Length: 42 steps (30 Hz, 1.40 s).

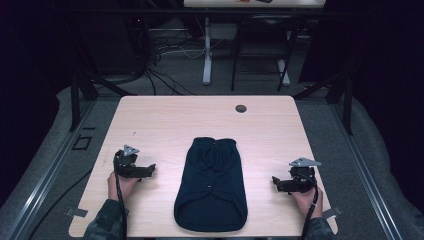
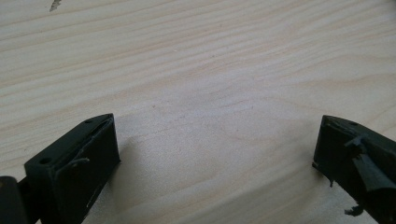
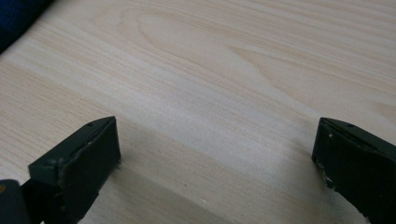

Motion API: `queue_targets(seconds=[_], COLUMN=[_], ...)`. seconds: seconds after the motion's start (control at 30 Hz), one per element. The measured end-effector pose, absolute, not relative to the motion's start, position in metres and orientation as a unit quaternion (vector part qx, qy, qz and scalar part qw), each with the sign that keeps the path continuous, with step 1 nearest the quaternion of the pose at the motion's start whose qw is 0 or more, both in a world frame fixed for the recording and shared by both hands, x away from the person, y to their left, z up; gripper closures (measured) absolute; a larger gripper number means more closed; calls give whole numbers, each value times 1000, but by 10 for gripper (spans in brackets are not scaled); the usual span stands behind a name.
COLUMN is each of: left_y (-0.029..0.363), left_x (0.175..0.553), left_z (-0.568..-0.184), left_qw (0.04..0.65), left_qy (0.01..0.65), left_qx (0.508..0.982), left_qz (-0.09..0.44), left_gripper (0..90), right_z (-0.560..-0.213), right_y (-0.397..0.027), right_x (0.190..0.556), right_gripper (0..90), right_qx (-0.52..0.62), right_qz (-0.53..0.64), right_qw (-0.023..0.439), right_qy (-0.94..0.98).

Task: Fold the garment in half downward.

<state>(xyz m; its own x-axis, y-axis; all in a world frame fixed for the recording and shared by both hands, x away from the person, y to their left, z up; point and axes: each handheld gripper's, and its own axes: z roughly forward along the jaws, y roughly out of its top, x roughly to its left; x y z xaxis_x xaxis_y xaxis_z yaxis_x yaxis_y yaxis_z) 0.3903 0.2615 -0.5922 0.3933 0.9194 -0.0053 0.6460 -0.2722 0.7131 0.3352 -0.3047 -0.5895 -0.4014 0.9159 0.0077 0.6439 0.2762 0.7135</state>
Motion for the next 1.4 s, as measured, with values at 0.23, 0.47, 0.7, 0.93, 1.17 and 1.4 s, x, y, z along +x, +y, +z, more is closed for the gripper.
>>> queue_targets(seconds=[0.23, 0.47, 0.7, 0.93, 1.17, 1.4], left_y=[261, 261, 261, 255, 245, 238], left_x=[390, 391, 391, 389, 394, 402], left_z=[-592, -592, -592, -584, -574, -565], left_qw=[324, 324, 323, 332, 349, 353], left_qy=[509, 510, 511, 497, 488, 484], left_qx=[769, 769, 768, 772, 773, 776], left_qz=[211, 211, 211, 215, 204, 197], left_gripper=[0, 0, 2, 10, 3, 3], right_z=[-590, -589, -589, -584, -569, -559], right_y=[-304, -304, -304, -304, -299, -286], right_x=[335, 335, 335, 335, 337, 346], right_gripper=[6, 7, 22, 34, 35, 34], right_qx=[506, 507, 508, 509, 506, 493], right_qz=[326, 325, 325, 337, 349, 349], right_qw=[208, 209, 208, 189, 188, 179], right_qy=[771, 771, 770, 769, 767, 776])
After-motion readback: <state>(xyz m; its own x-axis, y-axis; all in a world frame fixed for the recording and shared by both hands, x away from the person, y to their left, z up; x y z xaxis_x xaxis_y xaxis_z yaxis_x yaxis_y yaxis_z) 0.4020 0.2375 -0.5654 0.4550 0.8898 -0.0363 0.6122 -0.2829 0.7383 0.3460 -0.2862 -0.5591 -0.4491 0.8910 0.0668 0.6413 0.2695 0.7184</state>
